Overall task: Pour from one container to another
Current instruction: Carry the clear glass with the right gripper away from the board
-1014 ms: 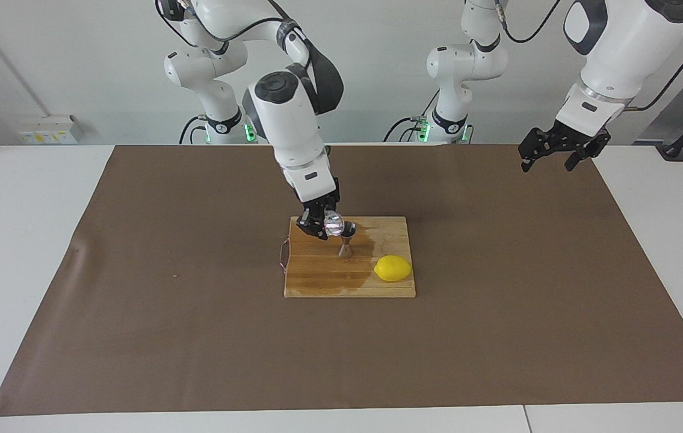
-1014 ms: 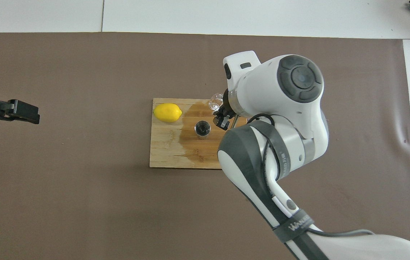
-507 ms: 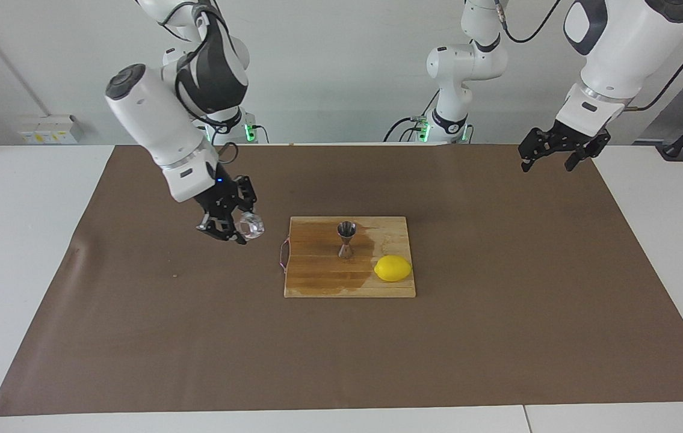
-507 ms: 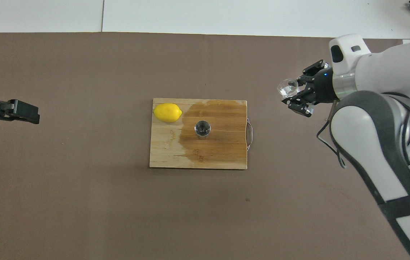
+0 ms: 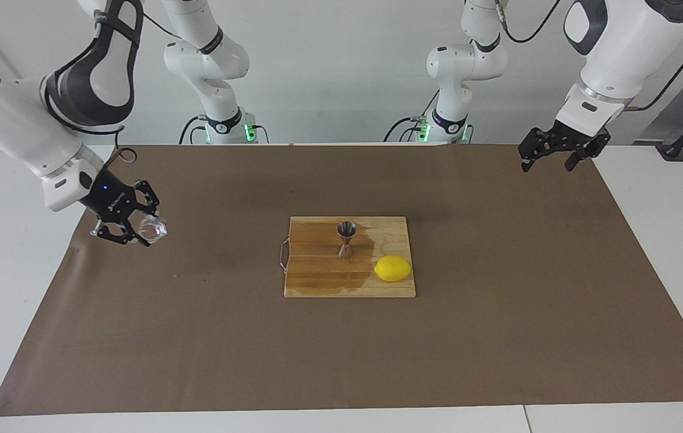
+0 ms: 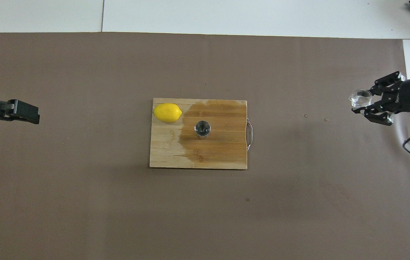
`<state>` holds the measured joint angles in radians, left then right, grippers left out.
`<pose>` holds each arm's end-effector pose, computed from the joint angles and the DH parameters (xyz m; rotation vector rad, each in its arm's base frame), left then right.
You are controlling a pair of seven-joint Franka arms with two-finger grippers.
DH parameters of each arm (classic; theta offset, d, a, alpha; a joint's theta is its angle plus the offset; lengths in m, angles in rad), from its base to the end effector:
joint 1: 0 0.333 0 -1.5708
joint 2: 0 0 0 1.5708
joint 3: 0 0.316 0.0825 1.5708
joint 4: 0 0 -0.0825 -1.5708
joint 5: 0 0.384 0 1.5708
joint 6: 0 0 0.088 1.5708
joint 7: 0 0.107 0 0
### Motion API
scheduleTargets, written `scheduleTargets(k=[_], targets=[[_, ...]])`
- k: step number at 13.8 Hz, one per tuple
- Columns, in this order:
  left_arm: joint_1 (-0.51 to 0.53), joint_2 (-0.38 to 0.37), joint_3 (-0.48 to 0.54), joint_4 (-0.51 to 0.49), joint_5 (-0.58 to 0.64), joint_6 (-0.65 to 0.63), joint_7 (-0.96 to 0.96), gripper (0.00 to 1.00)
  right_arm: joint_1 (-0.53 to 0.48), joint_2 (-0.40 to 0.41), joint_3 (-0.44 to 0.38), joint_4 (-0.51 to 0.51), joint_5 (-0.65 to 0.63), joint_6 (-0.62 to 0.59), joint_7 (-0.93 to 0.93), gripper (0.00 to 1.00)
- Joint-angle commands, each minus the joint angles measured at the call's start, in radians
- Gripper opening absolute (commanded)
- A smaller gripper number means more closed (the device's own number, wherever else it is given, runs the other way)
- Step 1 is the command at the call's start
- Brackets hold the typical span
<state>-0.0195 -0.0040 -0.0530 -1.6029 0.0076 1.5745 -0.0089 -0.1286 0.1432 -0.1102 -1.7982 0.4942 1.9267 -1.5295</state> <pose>0.5514 -0.0393 0.6119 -3.1310 0.0998 0.0377 0.5952 -0.1080 0.4713 -2.3855 -1.4848 -0.4813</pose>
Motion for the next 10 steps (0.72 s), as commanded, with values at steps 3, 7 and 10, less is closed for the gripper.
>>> scheduleTargets(k=[3, 7, 10], targets=[[0.004, -0.025, -0.002, -0.022, 0.008, -0.007, 0.006, 1.0, -0.143, 0.038, 0.017, -0.061, 0.171, -0.04, -0.271, 0.0], [0.004, -0.025, -0.002, -0.022, 0.008, -0.007, 0.006, 1.0, -0.181, 0.142, 0.017, -0.061, 0.343, -0.044, -0.441, 0.0], [0.004, -0.025, -0.002, -0.022, 0.008, -0.005, 0.006, 1.0, -0.18, 0.248, 0.018, -0.059, 0.515, -0.043, -0.592, 0.0]])
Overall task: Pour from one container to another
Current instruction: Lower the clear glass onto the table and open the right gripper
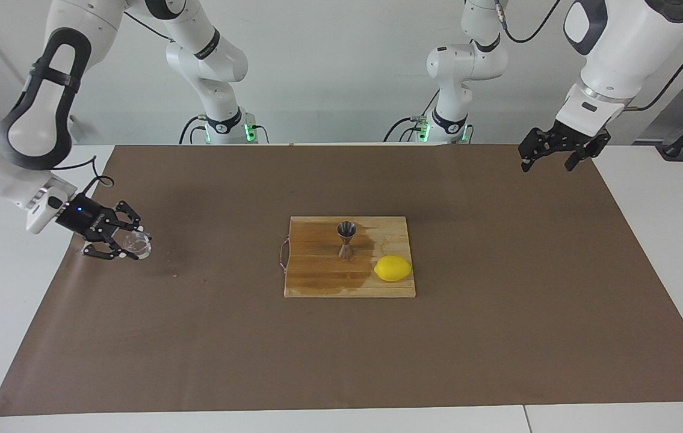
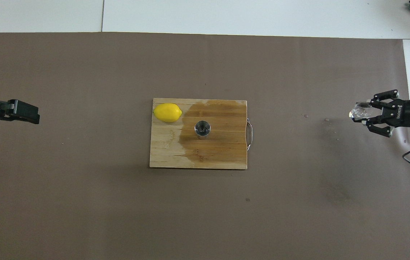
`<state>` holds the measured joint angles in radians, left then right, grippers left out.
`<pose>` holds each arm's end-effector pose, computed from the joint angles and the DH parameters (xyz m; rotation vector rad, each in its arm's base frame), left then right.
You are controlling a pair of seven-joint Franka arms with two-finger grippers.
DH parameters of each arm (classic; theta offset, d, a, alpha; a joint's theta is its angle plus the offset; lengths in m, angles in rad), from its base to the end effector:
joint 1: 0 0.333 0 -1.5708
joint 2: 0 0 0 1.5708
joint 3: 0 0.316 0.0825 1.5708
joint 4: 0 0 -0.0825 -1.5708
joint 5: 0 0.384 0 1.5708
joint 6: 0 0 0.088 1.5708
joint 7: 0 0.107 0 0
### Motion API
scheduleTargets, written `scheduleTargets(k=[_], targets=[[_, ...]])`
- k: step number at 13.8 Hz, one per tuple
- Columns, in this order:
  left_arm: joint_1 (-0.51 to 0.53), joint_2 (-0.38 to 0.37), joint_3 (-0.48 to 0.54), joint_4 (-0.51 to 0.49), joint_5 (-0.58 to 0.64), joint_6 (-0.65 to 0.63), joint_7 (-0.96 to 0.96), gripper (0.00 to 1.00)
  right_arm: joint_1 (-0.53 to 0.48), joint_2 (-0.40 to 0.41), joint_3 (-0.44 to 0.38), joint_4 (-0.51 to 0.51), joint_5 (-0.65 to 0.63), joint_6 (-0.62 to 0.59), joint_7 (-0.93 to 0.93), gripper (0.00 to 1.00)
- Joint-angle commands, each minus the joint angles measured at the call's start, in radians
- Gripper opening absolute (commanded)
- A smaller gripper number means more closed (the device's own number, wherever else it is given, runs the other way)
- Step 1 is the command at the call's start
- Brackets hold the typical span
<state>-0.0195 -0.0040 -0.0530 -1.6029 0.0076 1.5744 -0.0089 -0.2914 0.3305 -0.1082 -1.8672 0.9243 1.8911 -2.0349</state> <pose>0.5514 -0.0393 0.6119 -3.1310 0.0998 0.0379 0.5849 -0.1789 0.3409 -2.0565 -1.3894 -0.8444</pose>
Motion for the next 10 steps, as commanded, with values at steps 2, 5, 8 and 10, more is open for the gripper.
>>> scheduleTargets(k=[2, 5, 8, 10], targets=[[0.004, -0.025, -0.002, -0.022, 0.008, -0.007, 0.006, 1.0, -0.017, 0.099, 0.018, 0.011, 0.111, -0.001, -0.143, 0.0], [0.004, -0.025, -0.002, -0.022, 0.008, -0.007, 0.006, 1.0, -0.014, 0.121, 0.019, -0.004, 0.14, 0.002, -0.211, 0.0], [0.004, -0.025, -0.001, -0.022, 0.008, -0.007, 0.006, 1.0, -0.02, 0.111, 0.019, -0.058, 0.143, -0.006, -0.275, 0.0], [0.004, -0.025, -0.002, -0.022, 0.008, -0.007, 0.006, 1.0, -0.026, 0.101, 0.019, -0.092, 0.143, -0.017, -0.295, 0.0]])
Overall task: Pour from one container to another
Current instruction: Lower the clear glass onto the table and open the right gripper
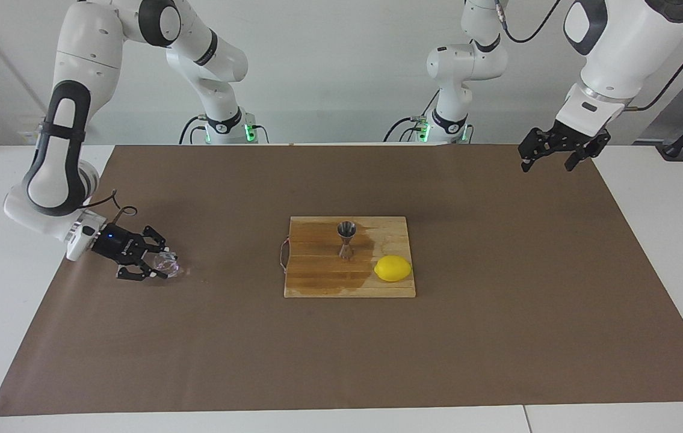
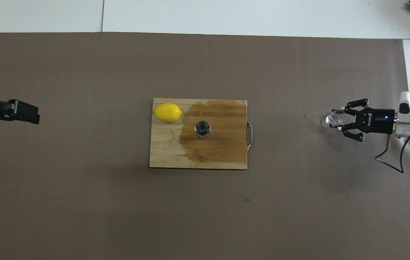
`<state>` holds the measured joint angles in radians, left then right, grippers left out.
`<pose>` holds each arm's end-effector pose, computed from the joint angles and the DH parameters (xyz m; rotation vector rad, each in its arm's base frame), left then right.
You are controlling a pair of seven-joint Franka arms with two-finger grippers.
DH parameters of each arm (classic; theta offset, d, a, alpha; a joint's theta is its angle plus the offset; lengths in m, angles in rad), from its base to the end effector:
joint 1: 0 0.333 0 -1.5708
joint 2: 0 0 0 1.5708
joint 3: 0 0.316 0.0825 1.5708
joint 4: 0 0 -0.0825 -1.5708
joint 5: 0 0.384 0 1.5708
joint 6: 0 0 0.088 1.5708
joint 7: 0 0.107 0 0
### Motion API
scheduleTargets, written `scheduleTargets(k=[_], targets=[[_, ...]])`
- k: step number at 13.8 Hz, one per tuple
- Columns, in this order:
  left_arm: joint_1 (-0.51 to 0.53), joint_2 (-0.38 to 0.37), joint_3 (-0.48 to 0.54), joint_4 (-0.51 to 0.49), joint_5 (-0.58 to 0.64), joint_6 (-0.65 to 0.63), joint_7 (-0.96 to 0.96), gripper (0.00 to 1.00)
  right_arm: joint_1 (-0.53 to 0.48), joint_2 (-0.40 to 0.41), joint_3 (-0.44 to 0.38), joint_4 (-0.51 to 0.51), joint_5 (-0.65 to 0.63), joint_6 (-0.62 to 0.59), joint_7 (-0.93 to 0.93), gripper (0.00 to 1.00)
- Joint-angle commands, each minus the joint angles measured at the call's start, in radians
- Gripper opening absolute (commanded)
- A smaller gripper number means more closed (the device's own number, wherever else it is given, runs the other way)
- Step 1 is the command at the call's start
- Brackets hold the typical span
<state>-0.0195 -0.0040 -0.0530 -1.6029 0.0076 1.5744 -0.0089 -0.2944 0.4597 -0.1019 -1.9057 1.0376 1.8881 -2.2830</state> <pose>0.5514 -0.0393 0.6119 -3.1310 0.0998 0.0379 0.5760 -0.1689 0.2519 -1.9057 -1.4386 -0.9206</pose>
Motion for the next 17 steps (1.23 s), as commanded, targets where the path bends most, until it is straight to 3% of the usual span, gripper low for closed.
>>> scheduleTargets(k=[1, 13, 14, 15, 16, 17], targets=[[0.004, -0.025, -0.002, -0.022, 0.008, -0.005, 0.006, 1.0, -0.025, -0.032, 0.013, -0.061, 0.03, -0.014, -0.058, 0.0], [0.004, -0.025, -0.001, -0.022, 0.008, -0.007, 0.006, 1.0, -0.035, -0.039, 0.013, -0.098, 0.062, 0.043, -0.099, 0.05], [0.004, -0.025, -0.002, -0.023, 0.008, -0.007, 0.006, 1.0, -0.032, -0.039, 0.013, -0.098, 0.065, 0.048, -0.098, 0.22], [0.004, -0.025, -0.002, -0.022, 0.008, -0.007, 0.006, 1.0, -0.032, -0.039, 0.013, -0.098, 0.073, 0.06, -0.096, 0.74], [0.004, -0.025, -0.002, -0.022, 0.008, -0.007, 0.006, 1.0, -0.032, -0.039, 0.013, -0.098, 0.073, 0.062, -0.096, 1.0], [0.004, -0.025, -0.002, -0.023, 0.008, -0.007, 0.006, 1.0, -0.032, -0.039, 0.013, -0.096, 0.073, 0.052, -0.095, 1.0]])
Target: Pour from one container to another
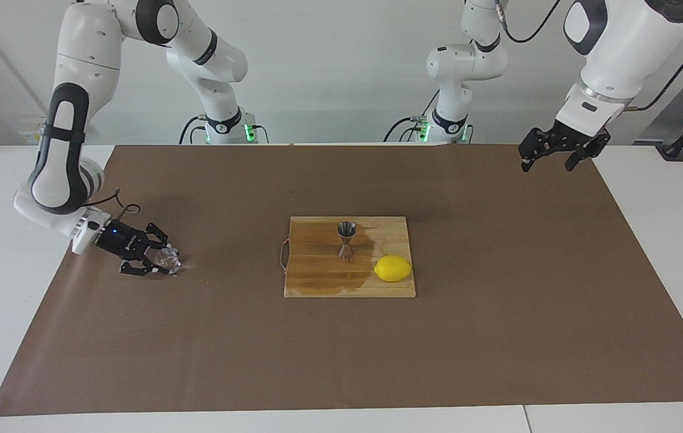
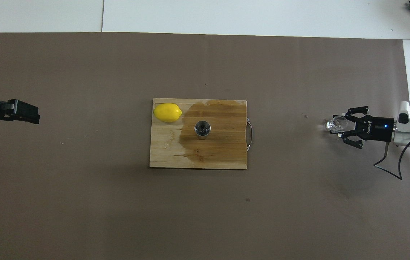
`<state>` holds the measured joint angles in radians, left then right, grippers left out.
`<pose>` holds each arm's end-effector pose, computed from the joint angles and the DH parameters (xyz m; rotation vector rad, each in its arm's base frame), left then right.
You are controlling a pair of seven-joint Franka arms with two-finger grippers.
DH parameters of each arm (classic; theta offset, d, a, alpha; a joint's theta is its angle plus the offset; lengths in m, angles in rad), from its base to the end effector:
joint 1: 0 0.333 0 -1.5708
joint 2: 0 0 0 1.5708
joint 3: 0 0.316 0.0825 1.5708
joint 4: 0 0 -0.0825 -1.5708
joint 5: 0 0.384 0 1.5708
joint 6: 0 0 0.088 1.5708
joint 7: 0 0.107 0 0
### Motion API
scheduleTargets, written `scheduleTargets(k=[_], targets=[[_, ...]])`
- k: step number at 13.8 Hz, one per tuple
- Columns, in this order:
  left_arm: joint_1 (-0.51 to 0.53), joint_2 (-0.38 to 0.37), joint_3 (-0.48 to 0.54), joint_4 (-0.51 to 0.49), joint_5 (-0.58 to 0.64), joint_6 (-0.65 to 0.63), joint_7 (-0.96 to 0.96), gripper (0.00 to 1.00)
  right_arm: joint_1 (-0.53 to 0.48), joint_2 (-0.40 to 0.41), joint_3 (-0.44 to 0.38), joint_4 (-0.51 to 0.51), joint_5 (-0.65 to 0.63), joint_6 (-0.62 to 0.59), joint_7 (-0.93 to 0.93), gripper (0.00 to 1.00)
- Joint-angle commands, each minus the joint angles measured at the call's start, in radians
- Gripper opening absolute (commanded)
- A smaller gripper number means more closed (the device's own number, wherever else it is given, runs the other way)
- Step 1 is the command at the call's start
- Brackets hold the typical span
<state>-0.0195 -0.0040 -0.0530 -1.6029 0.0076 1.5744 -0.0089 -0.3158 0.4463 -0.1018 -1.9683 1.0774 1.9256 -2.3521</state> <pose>0.5514 -0.0393 0.6119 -3.1310 0.0998 0.0379 0.5577 -0.1784 0.2375 -1.9283 -1.4265 -0.9686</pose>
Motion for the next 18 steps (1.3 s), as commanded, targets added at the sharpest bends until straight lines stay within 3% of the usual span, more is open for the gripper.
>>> scheduleTargets(k=[1, 4, 10, 14, 18], targets=[[0.004, -0.025, -0.002, -0.023, 0.008, -0.007, 0.006, 1.0, -0.011, -0.026, 0.013, -0.029, 0.035, 0.004, -0.026, 1.0], [0.004, -0.025, -0.002, -0.022, 0.008, -0.007, 0.006, 1.0, 0.006, -0.04, 0.014, 0.002, 0.064, -0.014, 0.009, 1.0], [0.004, -0.025, -0.001, -0.022, 0.008, -0.007, 0.006, 1.0, 0.144, -0.199, 0.007, 0.052, -0.049, 0.133, 0.595, 1.0], [0.004, -0.025, -0.001, -0.022, 0.008, -0.007, 0.006, 1.0, 0.204, -0.268, 0.002, 0.054, -0.267, 0.184, 0.97, 1.0], [0.004, -0.025, -0.001, -0.022, 0.008, -0.007, 0.006, 1.0, 0.239, -0.337, 0.008, 0.054, -0.606, 0.208, 1.388, 1.0]])
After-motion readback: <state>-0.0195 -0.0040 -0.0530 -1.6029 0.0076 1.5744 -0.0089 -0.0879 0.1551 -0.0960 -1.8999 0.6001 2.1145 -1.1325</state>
